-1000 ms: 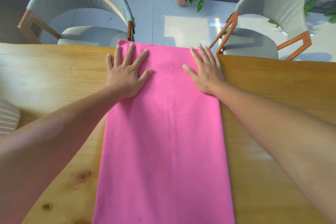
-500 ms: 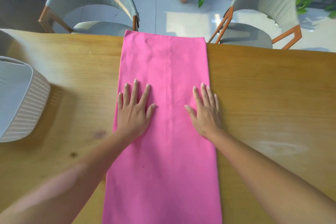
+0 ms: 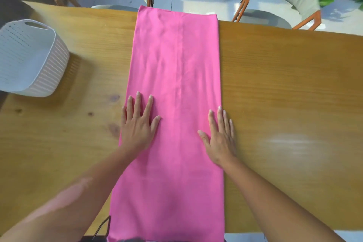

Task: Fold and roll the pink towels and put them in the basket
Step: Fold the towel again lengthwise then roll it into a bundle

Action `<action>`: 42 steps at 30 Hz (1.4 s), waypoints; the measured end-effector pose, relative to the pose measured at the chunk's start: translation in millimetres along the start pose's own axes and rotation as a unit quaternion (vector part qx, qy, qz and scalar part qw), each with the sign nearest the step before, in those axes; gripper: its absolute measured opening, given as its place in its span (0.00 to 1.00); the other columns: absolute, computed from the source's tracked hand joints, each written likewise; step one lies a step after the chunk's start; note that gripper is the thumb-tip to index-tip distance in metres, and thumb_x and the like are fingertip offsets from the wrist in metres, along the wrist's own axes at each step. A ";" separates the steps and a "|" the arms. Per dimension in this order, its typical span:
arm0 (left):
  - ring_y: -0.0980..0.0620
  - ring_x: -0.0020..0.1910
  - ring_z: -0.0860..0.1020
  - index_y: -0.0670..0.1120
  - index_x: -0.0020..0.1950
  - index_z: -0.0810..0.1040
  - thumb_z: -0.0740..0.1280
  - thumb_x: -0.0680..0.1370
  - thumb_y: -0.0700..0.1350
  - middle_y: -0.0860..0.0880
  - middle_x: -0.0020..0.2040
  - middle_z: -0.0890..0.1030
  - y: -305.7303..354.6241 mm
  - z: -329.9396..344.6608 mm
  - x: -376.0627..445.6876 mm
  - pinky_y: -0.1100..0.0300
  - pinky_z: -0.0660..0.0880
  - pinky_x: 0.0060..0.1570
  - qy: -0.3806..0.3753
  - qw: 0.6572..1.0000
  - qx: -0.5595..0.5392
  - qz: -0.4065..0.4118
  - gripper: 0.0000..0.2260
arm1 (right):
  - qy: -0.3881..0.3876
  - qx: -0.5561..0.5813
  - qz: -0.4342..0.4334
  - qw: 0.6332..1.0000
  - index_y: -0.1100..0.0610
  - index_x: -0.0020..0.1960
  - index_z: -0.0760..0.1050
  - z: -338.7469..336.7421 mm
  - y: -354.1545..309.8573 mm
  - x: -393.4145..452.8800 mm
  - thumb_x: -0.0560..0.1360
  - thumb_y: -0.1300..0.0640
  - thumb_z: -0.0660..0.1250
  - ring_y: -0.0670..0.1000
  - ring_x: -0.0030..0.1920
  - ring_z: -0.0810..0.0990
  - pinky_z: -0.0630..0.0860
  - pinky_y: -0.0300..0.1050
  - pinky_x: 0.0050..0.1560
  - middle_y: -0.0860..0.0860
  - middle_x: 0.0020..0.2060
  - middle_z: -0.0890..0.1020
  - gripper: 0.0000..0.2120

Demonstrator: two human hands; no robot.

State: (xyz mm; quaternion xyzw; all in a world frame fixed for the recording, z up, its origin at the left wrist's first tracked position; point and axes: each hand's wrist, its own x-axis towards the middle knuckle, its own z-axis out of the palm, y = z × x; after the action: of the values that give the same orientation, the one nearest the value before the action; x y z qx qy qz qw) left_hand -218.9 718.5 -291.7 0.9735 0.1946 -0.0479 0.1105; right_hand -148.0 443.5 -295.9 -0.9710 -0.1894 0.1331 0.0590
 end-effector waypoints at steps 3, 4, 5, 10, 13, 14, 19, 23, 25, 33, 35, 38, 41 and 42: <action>0.38 0.81 0.47 0.55 0.83 0.50 0.53 0.83 0.63 0.44 0.83 0.47 1.1 -1.3 -38.2 0.38 0.49 0.77 -0.014 0.998 -0.024 -0.047 0.31 | -0.018 0.005 -0.007 1.000 0.49 0.81 0.36 -2.1 5.0 -19.4 0.81 0.32 0.43 0.51 0.79 0.32 0.39 0.53 0.79 0.52 0.79 0.31 0.37; 0.38 0.81 0.47 0.55 0.83 0.50 0.54 0.83 0.63 0.44 0.83 0.47 2.1 -1.8 -52.1 0.38 0.50 0.77 -0.015 0.998 -0.025 -0.064 0.31 | -0.026 0.008 -0.006 1.000 0.49 0.81 0.35 -2.5 5.8 -26.8 0.80 0.32 0.44 0.52 0.79 0.32 0.39 0.54 0.79 0.53 0.79 0.31 0.37; 0.37 0.81 0.49 0.55 0.83 0.50 0.55 0.82 0.63 0.44 0.83 0.48 3.4 -2.1 -66.8 0.38 0.51 0.76 -0.014 0.996 -0.023 -0.080 0.32 | -0.035 0.011 -0.004 0.999 0.49 0.81 0.34 -2.7 6.2 -35.5 0.80 0.32 0.45 0.53 0.79 0.32 0.40 0.54 0.80 0.54 0.79 0.32 0.38; 0.36 0.76 0.58 0.49 0.83 0.53 0.61 0.81 0.62 0.39 0.81 0.55 11.4 -4.2 -133.3 0.39 0.57 0.73 0.014 0.985 -0.045 -0.166 0.35 | -0.058 0.020 -0.012 0.998 0.50 0.81 0.35 -4.3 11.1 -93.5 0.80 0.35 0.54 0.55 0.80 0.37 0.42 0.54 0.79 0.55 0.81 0.38 0.41; 0.36 0.74 0.61 0.43 0.81 0.55 0.64 0.79 0.61 0.38 0.76 0.61 17.3 -7.9 -161.1 0.41 0.59 0.71 0.010 0.967 -0.083 -0.240 0.37 | -0.078 0.009 -0.020 0.997 0.50 0.81 0.36 -4.1 16.8 -128.2 0.80 0.35 0.56 0.56 0.80 0.38 0.44 0.54 0.79 0.55 0.81 0.39 0.41; 0.36 0.72 0.63 0.41 0.79 0.57 0.65 0.78 0.61 0.37 0.74 0.63 19.1 -9.9 -169.4 0.41 0.61 0.70 0.007 0.960 -0.088 -0.265 0.37 | -0.088 0.005 -0.025 0.996 0.49 0.81 0.36 -3.7 18.6 -137.1 0.80 0.35 0.56 0.56 0.80 0.38 0.44 0.55 0.79 0.55 0.81 0.39 0.41; 0.36 0.65 0.70 0.36 0.68 0.65 0.70 0.77 0.59 0.37 0.66 0.70 21.5 -20.1 -203.9 0.40 0.72 0.60 -0.008 0.921 -0.130 -0.367 0.32 | -0.107 -0.015 -0.055 0.993 0.48 0.82 0.40 -12.8 20.6 -149.1 0.80 0.36 0.57 0.56 0.80 0.41 0.49 0.56 0.79 0.54 0.81 0.41 0.41; 0.35 0.67 0.71 0.35 0.69 0.66 0.70 0.78 0.59 0.36 0.67 0.71 10.7 -21.4 -220.2 0.42 0.73 0.61 -0.048 0.893 -0.162 -0.418 0.33 | -0.097 -0.013 -0.060 0.993 0.49 0.82 0.43 -26.0 8.9 -132.2 0.79 0.39 0.61 0.56 0.80 0.43 0.52 0.57 0.78 0.53 0.81 0.42 0.40; 0.35 0.63 0.75 0.35 0.65 0.71 0.68 0.78 0.61 0.36 0.63 0.75 0.5 -18.4 -223.8 0.42 0.76 0.59 -0.074 0.891 -0.170 -0.415 0.30 | -0.093 -0.019 -0.062 0.994 0.49 0.82 0.45 -31.3 1.5 -122.7 0.80 0.41 0.62 0.56 0.80 0.42 0.53 0.57 0.78 0.53 0.81 0.42 0.39; 0.45 0.42 0.79 0.45 0.48 0.74 0.67 0.77 0.62 0.47 0.43 0.79 -27.8 -18.7 -233.1 0.52 0.79 0.44 -0.111 0.900 -0.218 -0.361 0.19 | -0.107 -0.103 -0.181 0.972 0.52 0.81 0.50 -48.2 -60.5 -65.4 0.81 0.46 0.61 0.56 0.80 0.46 0.55 0.56 0.76 0.53 0.81 0.49 0.34; 0.50 0.37 0.76 0.48 0.44 0.72 0.69 0.76 0.59 0.50 0.38 0.77 -35.6 -21.2 -234.8 0.55 0.72 0.35 -0.106 0.916 -0.215 -0.321 0.16 | -0.098 -0.113 -0.230 0.962 0.53 0.81 0.53 -56.3 -91.9 -47.1 0.81 0.50 0.61 0.56 0.80 0.49 0.57 0.56 0.75 0.54 0.81 0.52 0.32; 0.52 0.37 0.76 0.49 0.46 0.72 0.71 0.74 0.56 0.52 0.38 0.78 -46.8 -23.4 -237.4 0.55 0.68 0.32 -0.122 0.936 -0.233 -0.234 0.13 | -0.096 -0.148 -0.309 0.935 0.53 0.80 0.55 -67.8 -148.3 -23.2 0.80 0.60 0.61 0.57 0.80 0.51 0.59 0.57 0.75 0.54 0.80 0.54 0.31; 0.49 0.42 0.78 0.48 0.55 0.73 0.72 0.74 0.53 0.51 0.44 0.80 -57.1 -26.4 -235.7 0.54 0.73 0.39 -0.159 0.933 -0.269 -0.178 0.15 | -0.112 -0.194 -0.410 0.884 0.52 0.80 0.58 -76.1 -201.3 -6.8 0.78 0.66 0.61 0.56 0.79 0.53 0.63 0.57 0.74 0.53 0.80 0.56 0.32; 0.48 0.45 0.79 0.49 0.59 0.72 0.72 0.75 0.52 0.50 0.47 0.81 -58.5 -27.2 -234.9 0.53 0.75 0.43 -0.168 0.931 -0.281 -0.161 0.16 | -0.116 -0.214 -0.445 0.862 0.53 0.79 0.60 -77.5 -216.7 -2.7 0.78 0.66 0.61 0.56 0.79 0.54 0.65 0.56 0.72 0.53 0.79 0.58 0.31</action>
State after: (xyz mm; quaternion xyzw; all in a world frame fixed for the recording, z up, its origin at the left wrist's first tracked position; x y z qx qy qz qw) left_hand -456.4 691.0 -244.7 0.8360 0.3325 -0.1717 0.4014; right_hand -204.9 637.1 -185.2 -0.7501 -0.6303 0.1604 -0.1193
